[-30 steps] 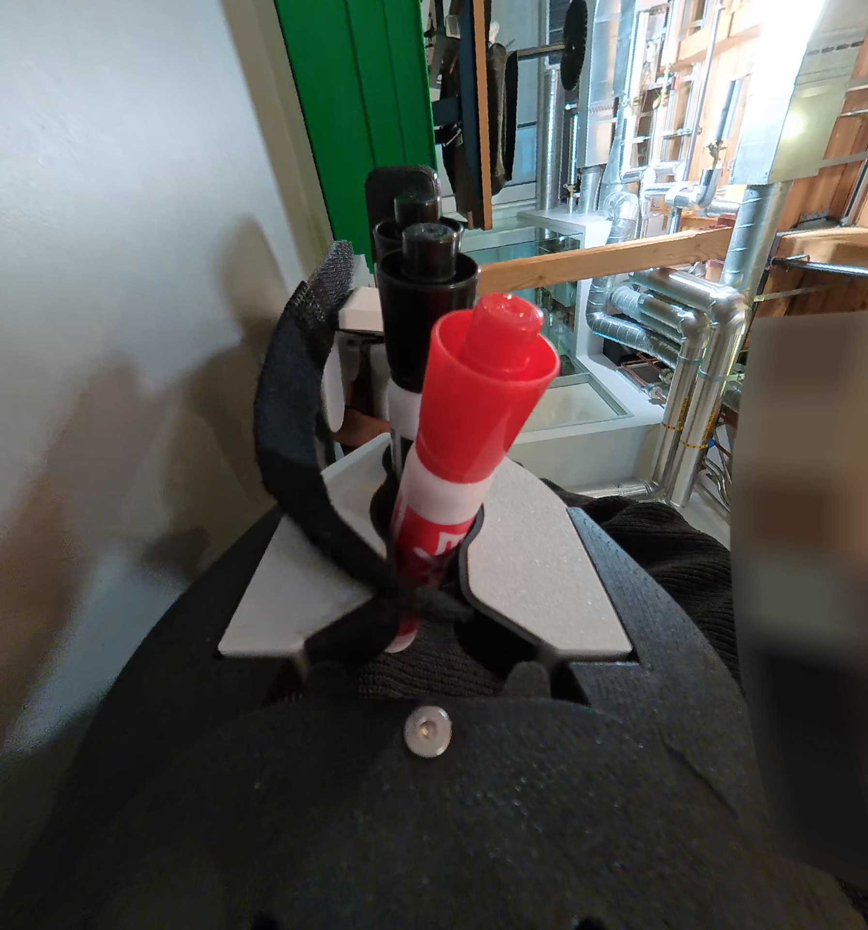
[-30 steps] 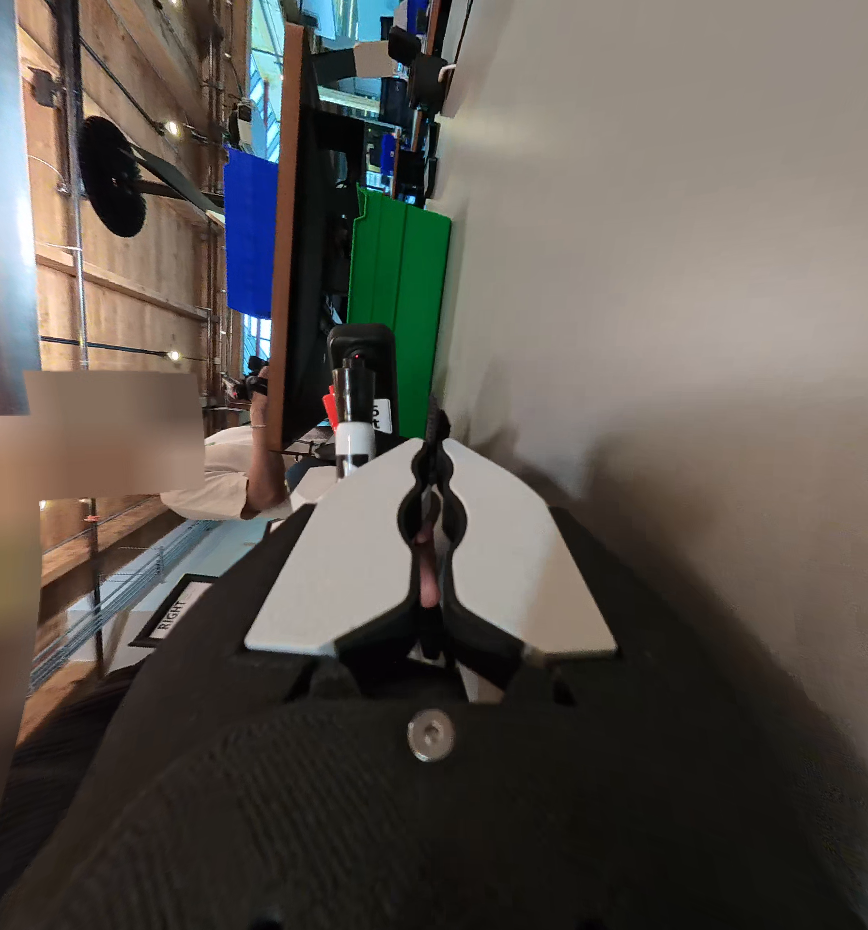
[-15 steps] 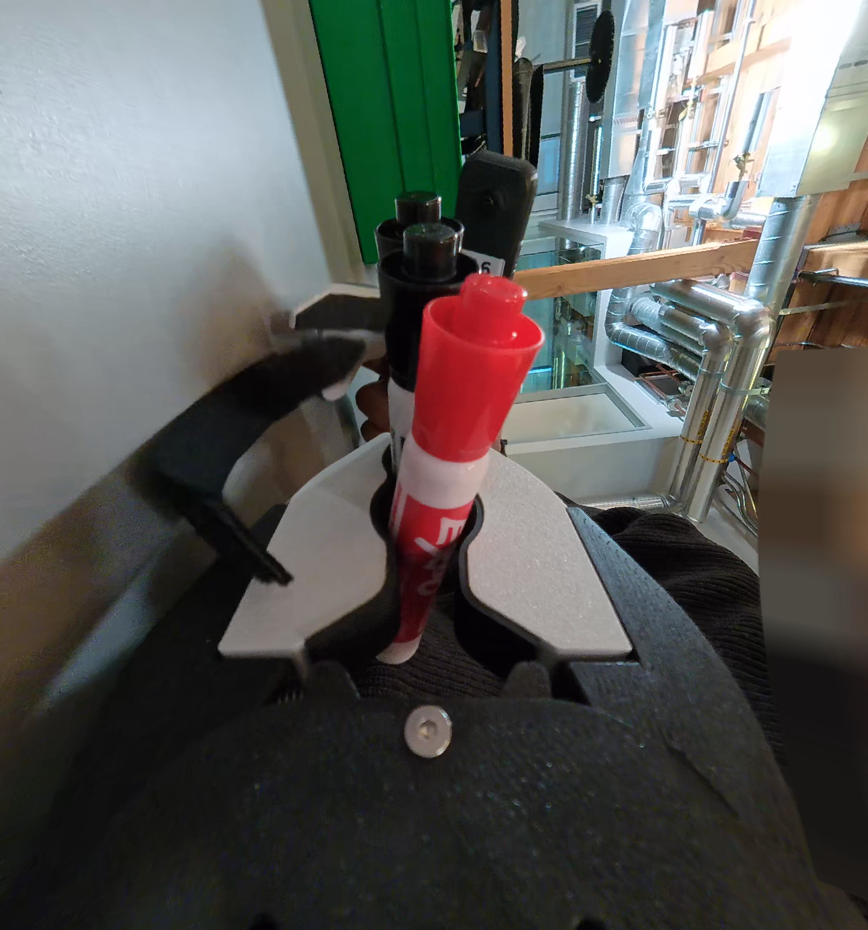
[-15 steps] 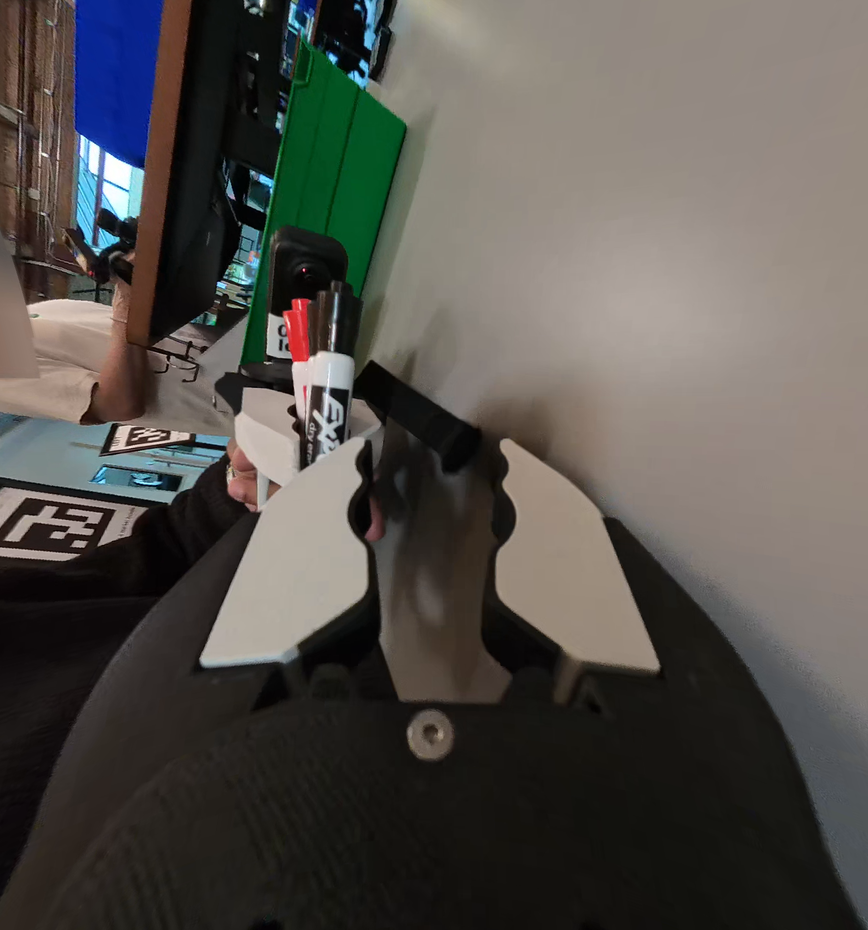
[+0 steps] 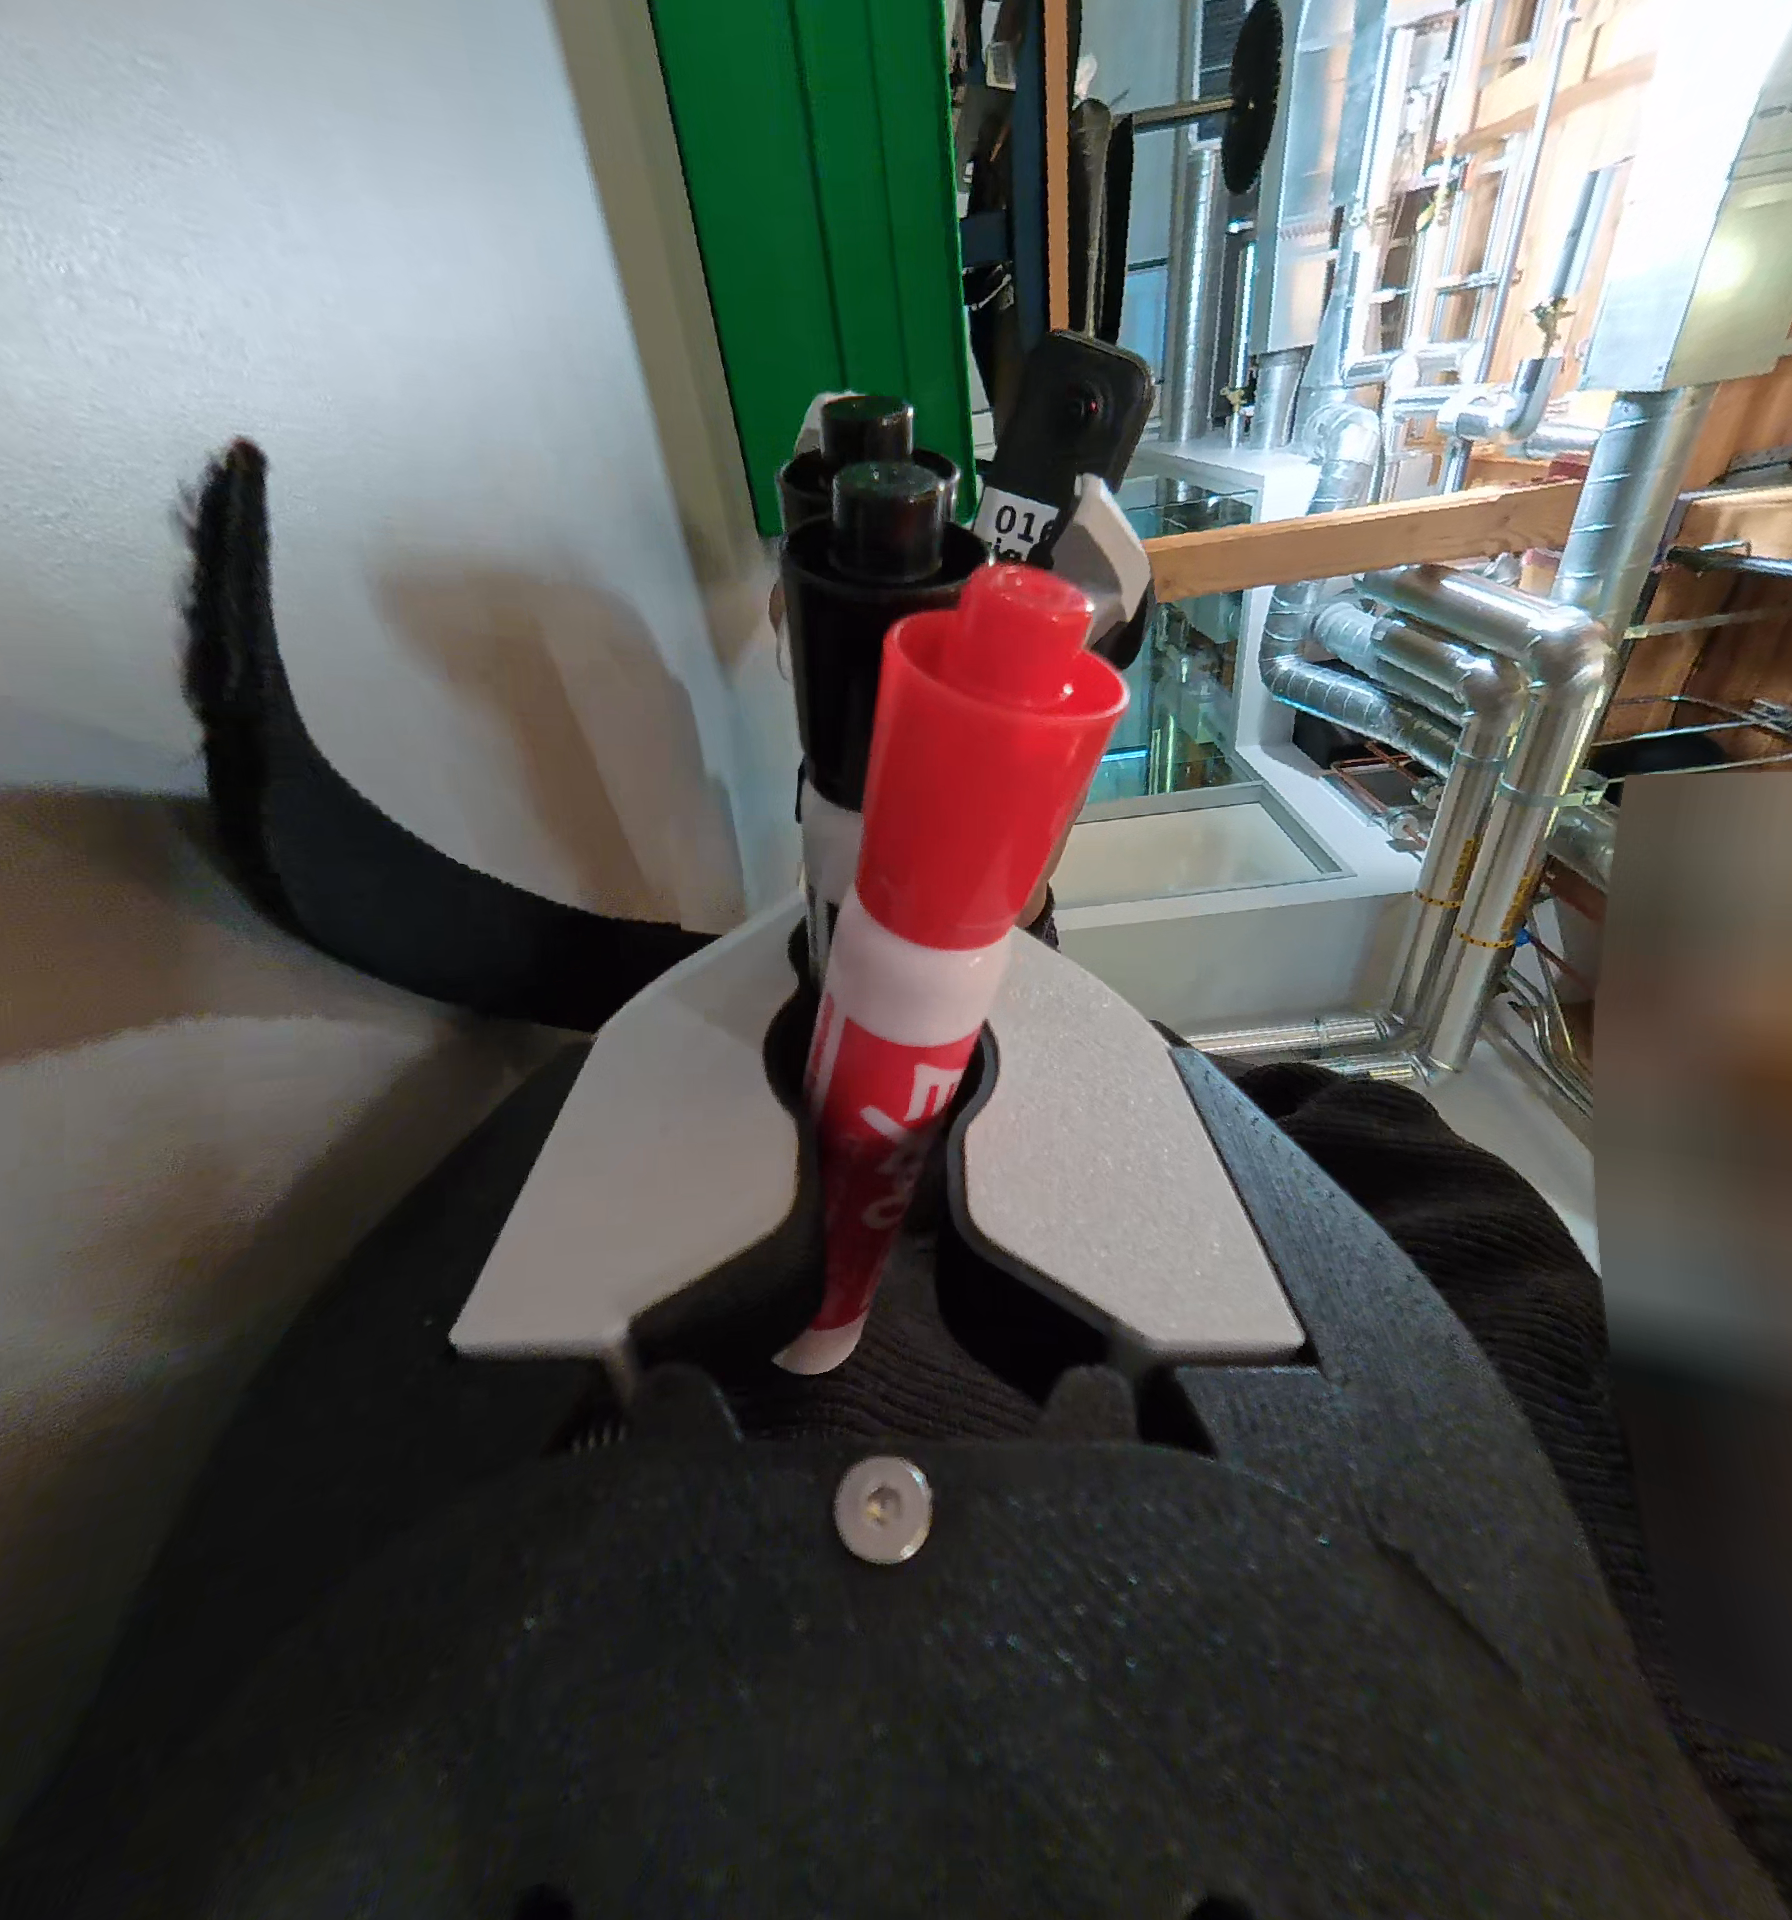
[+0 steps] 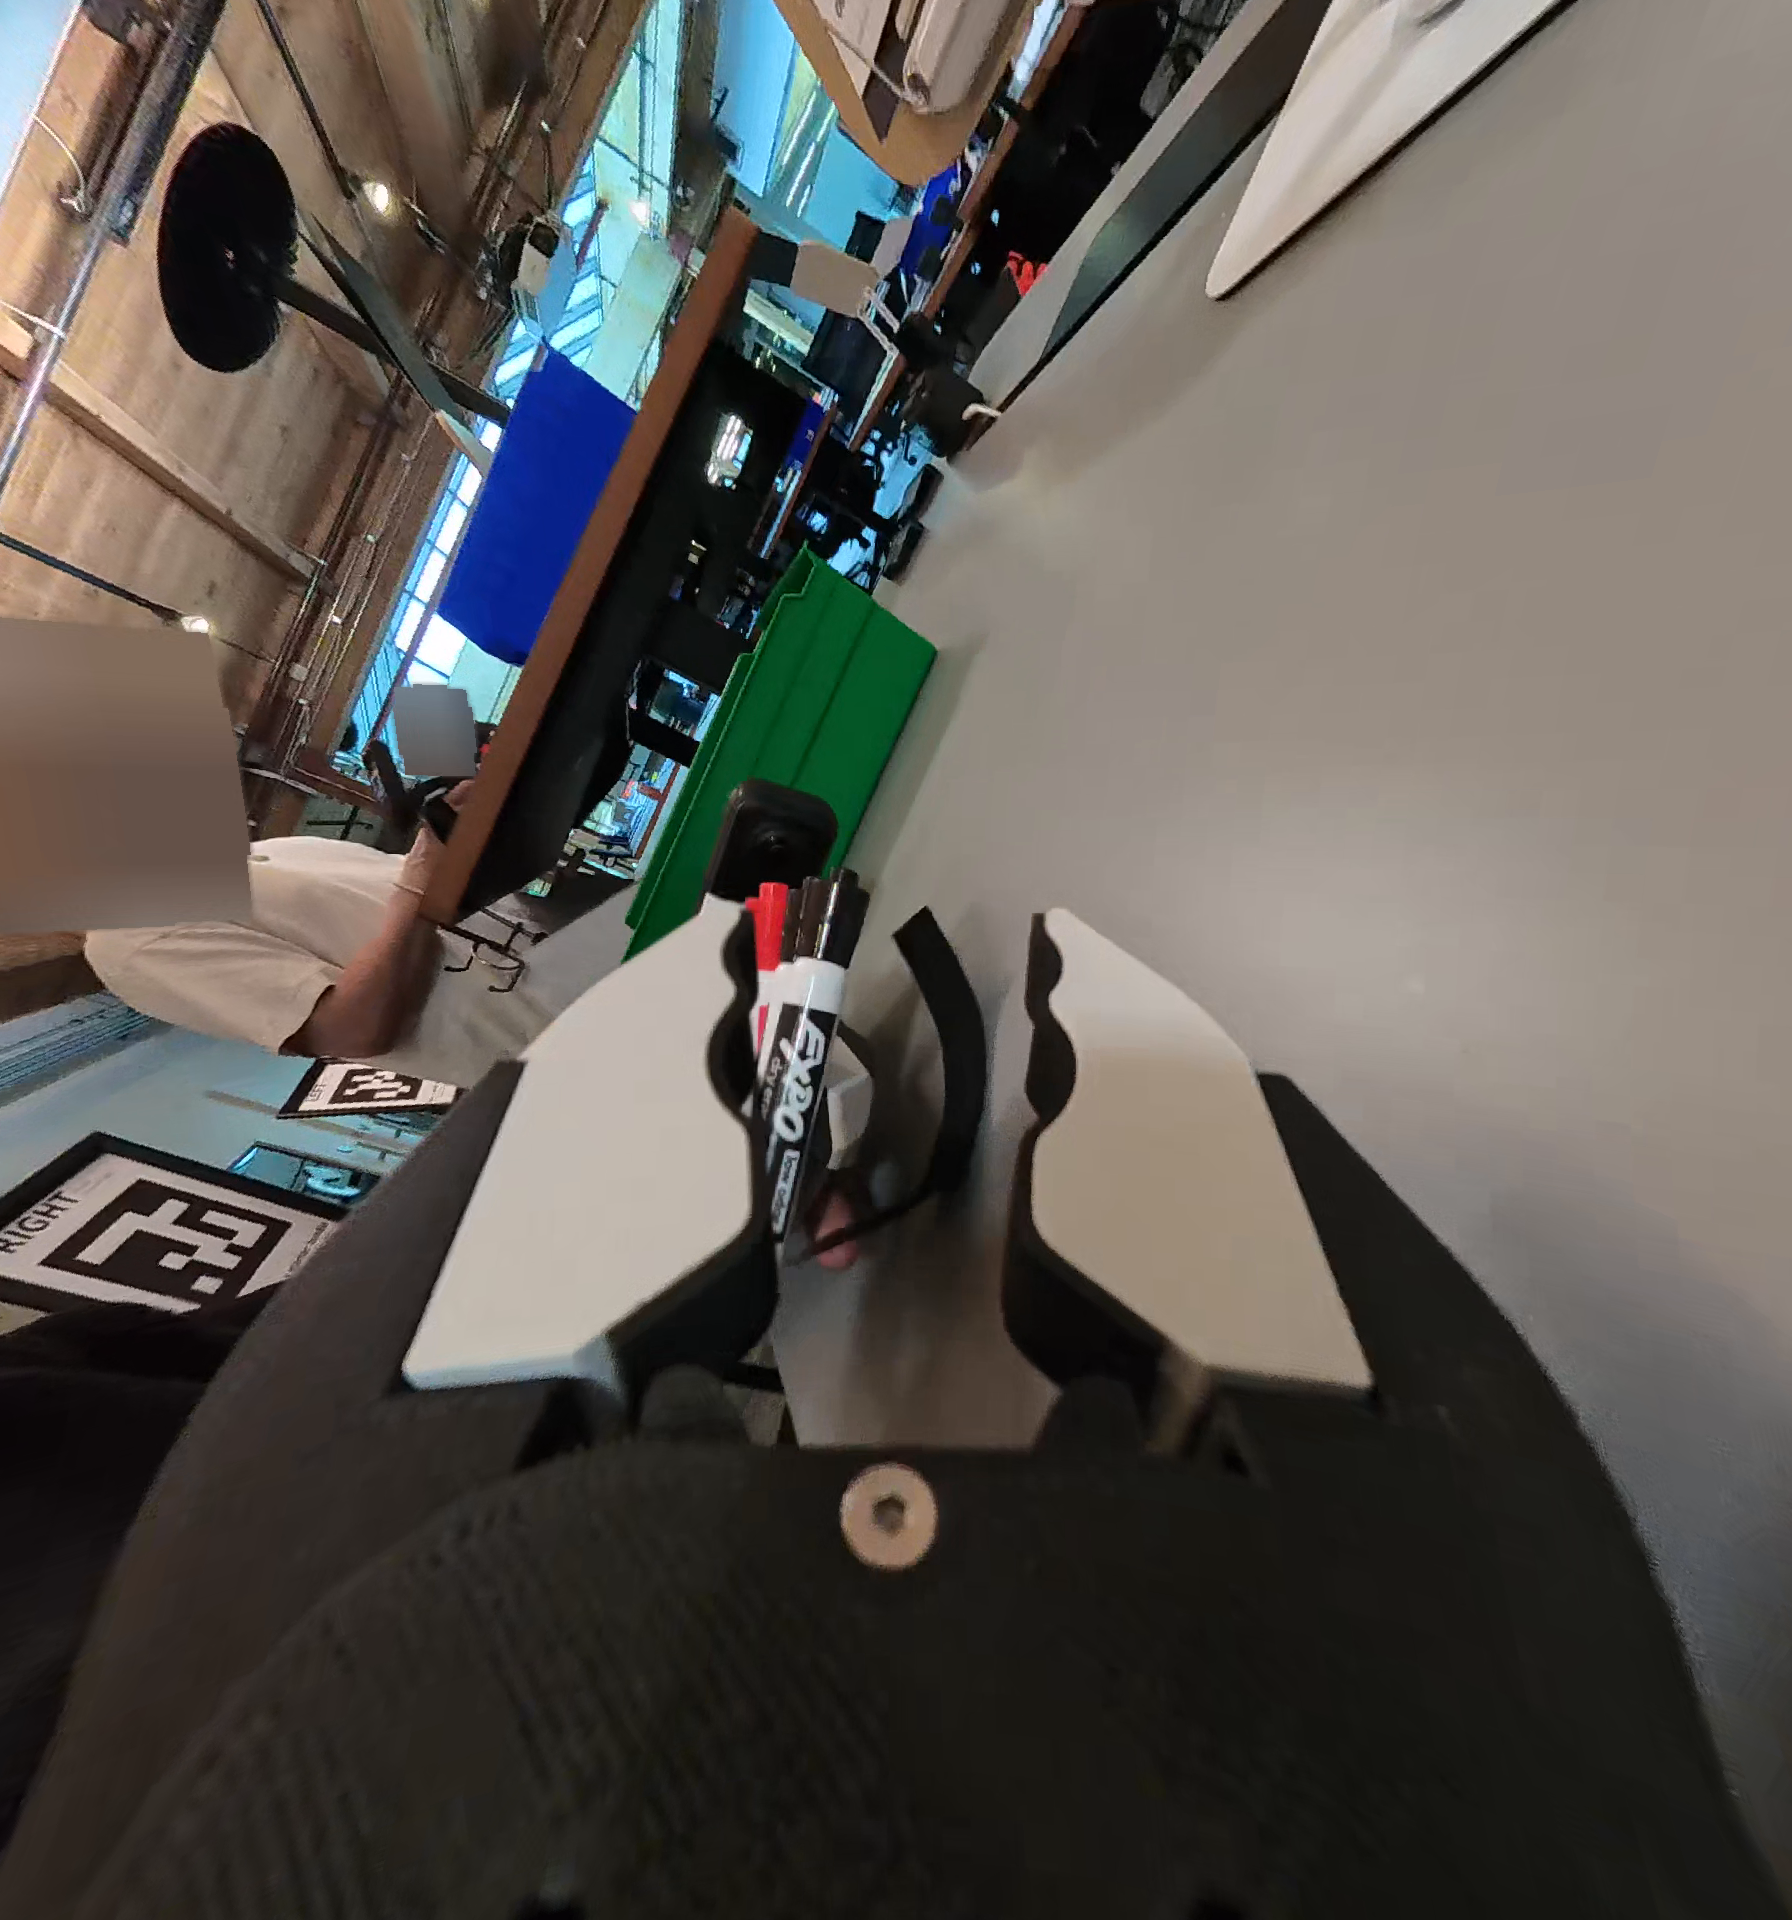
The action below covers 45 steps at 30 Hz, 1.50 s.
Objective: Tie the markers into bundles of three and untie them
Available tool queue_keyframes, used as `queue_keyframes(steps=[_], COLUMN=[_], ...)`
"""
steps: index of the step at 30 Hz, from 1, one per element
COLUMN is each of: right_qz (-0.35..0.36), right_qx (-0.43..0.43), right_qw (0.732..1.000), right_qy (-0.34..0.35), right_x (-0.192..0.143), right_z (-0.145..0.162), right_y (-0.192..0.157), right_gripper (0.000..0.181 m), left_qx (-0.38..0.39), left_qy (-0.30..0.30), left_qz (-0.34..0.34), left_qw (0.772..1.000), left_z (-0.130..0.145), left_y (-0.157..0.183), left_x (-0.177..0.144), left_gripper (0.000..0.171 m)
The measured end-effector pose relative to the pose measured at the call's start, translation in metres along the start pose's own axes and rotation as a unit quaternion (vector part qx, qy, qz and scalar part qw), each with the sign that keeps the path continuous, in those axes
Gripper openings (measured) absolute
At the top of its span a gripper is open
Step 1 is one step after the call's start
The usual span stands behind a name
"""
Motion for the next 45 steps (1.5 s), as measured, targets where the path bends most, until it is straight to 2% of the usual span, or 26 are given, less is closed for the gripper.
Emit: queue_keyframes(steps=[5, 9, 15, 26, 31, 33, 36, 40, 45], right_qz=[-0.013, -0.022, -0.034, -0.030, -0.023, -0.026, -0.052, -0.072, -0.067], right_qx=[-0.016, -0.019, 0.024, 0.003, -0.002, -0.009, -0.023, -0.053, -0.085], right_qw=[0.999, 0.998, 0.999, 0.998, 0.993, 0.991, 0.984, 0.975, 0.975], right_qy=[-0.025, -0.048, -0.033, -0.061, -0.113, -0.129, -0.168, -0.204, -0.196], right_x=[0.013, 0.020, 0.014, 0.012, 0.011, 0.012, 0.015, 0.020, 0.031], right_z=[0.007, 0.015, 0.014, 0.029, 0.048, 0.053, 0.065, 0.075, 0.066], right_y=[-0.007, -0.009, -0.006, -0.016, -0.016, -0.018, -0.025, -0.032, -0.032], right_gripper=[0.050, 0.050, 0.050, 0.047, 0.047, 0.047, 0.036, 0.042, 0.050], left_qx=[-0.013, 0.006, -0.001, 0.005, 0.024, 0.039, 0.036, 0.027, 0.010], left_qy=[0.007, 0.016, 0.011, -0.013, 0.013, 0.010, 0.019, 0.028, 0.036], left_qz=[0.001, 0.001, 0.003, 0.001, 0.020, -0.001, -0.009, -0.001, -0.009], left_qw=[1.000, 1.000, 1.000, 1.000, 0.999, 0.999, 0.999, 0.999, 0.999], left_z=[0.004, -0.003, -0.006, -0.001, -0.006, -0.005, -0.009, -0.018, -0.015], left_y=[-0.003, 0.005, 0.002, 0.008, 0.033, 0.036, 0.037, 0.029, 0.012], left_x=[-0.006, -0.008, -0.007, -0.005, -0.010, -0.013, -0.020, -0.029, -0.039], left_gripper=[0.020, 0.020, 0.020, 0.019, 0.019, 0.020, 0.020, 0.020, 0.020])
Point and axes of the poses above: each gripper's, where its closed fingertips meet, x out along the fingers, z out of its underside, y = z × x across the jaws, the point moved 2 cm from there along -x, back along the fingers, and after that the axes turned 11 degrees about -x, right-handed, at the moved point
